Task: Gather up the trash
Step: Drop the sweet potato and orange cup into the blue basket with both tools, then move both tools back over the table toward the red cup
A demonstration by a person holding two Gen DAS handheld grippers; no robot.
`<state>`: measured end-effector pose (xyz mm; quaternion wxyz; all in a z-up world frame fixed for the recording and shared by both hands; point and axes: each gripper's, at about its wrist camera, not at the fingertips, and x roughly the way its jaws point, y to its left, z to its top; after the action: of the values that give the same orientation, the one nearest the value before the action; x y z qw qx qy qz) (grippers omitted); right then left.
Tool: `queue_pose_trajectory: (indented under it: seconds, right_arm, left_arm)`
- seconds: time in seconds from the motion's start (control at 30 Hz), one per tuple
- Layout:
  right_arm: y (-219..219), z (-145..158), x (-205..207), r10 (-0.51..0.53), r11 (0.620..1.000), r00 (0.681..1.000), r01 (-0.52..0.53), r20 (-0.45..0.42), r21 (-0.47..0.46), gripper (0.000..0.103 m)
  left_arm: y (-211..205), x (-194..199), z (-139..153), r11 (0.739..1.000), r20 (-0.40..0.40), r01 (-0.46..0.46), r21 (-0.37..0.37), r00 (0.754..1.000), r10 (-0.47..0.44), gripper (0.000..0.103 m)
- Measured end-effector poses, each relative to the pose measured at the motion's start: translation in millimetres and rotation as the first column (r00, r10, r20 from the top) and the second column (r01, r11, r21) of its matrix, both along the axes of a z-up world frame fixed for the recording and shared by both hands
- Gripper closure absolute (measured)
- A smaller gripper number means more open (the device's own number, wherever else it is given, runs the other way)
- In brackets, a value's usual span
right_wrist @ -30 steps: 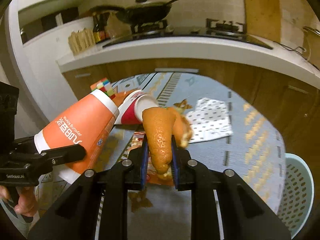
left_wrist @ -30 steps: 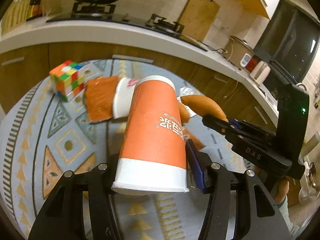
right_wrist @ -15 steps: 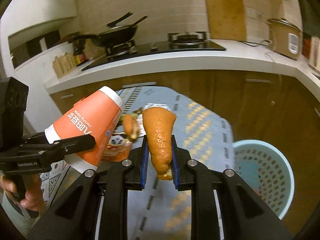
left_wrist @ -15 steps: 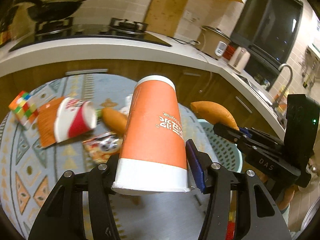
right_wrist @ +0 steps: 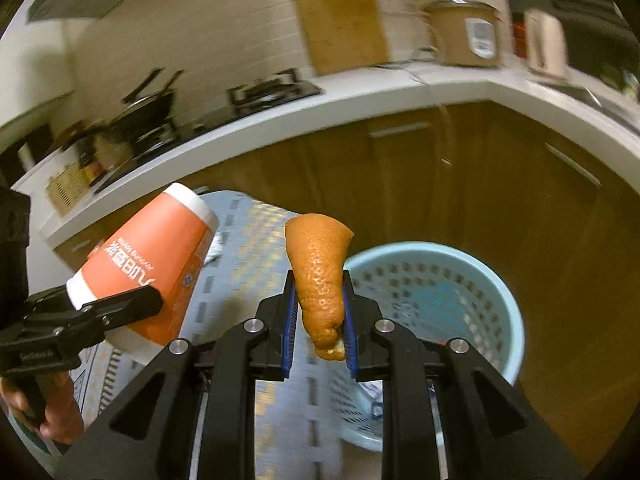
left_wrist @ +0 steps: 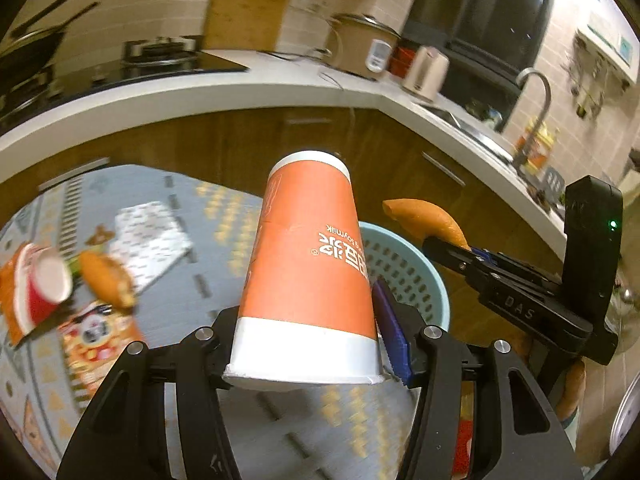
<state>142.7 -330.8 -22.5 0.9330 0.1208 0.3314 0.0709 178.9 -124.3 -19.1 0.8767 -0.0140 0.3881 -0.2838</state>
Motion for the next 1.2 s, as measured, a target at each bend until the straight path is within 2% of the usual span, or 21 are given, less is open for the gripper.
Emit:
queue_pose_trajectory:
  seconds: [0.1, 0.2, 0.33, 0.53, 0.6, 0.63, 0.67, 0.77, 0.87, 1.2]
  right_arm:
    - [-18.1, -7.0, -6.6, -0.073, 0.996, 0.997, 0.073, -0.011, -0.042, 0.086]
    - [-31.5, -13.0, -8.5, -0.102, 0.994, 0.994, 0.102, -0.026, -0.035, 0.086]
    - [-47.1, -30.2, -8.1, -0.154, 0.986, 0.985, 0.148, -0.079, -0.072, 0.086]
    - [-60.3, -58.2, 0.2, -0.183, 0.983, 0.968, 0.176, -0.172, -0.057, 0.083]
    - [-64.0, -64.1, 1.2, -0.192, 0.981, 0.963, 0.186, -0.189, -0.046, 0.083]
    - [-65.1, -65.3, 1.4, -0.195, 0.981, 0.962, 0.19, -0.193, -0.043, 0.082]
    - [-66.0, -66.0, 2.4, -0.198, 0.98, 0.96, 0.195, -0.197, -0.037, 0.081]
    - [-68.4, -67.4, 2.7, -0.204, 0.979, 0.957, 0.204, -0.206, -0.023, 0.073]
    - [-68.2, -64.1, 0.1, -0.206, 0.978, 0.96, 0.206, -0.193, -0.018, 0.059]
    - [-53.6, -49.7, -2.5, -0.172, 0.985, 0.974, 0.172, -0.15, -0.015, 0.059]
  left_arm:
    - [-25.7, 2.7, -7.9, 0.999, -0.017, 0.041, 0.016, 0.999, -0.041, 0.05]
    - [-44.7, 7.0, -15.3, 0.998, -0.031, 0.066, 0.025, 0.997, -0.065, 0.05]
    - [-70.9, 12.2, -30.7, 0.994, -0.054, 0.099, 0.045, 0.994, -0.097, 0.049]
    - [-92.8, 18.6, -49.6, 0.989, -0.089, 0.125, 0.074, 0.989, -0.118, 0.048]
    - [-94.1, 20.4, -53.2, 0.989, -0.099, 0.127, 0.077, 0.988, -0.119, 0.045]
    - [-93.9, 21.5, -54.5, 0.989, -0.105, 0.125, 0.074, 0.988, -0.117, 0.036]
    - [-92.4, 22.1, -54.5, 0.99, -0.105, 0.118, 0.072, 0.988, -0.11, 0.032]
    - [-85.8, 24.1, -53.8, 0.993, -0.106, 0.104, 0.06, 0.99, -0.098, 0.031]
    - [-77.9, 25.0, -52.2, 0.995, -0.105, 0.089, 0.047, 0.991, -0.083, 0.031]
    - [-59.8, 13.9, -45.8, 0.997, -0.095, 0.076, 0.019, 0.993, -0.074, 0.031]
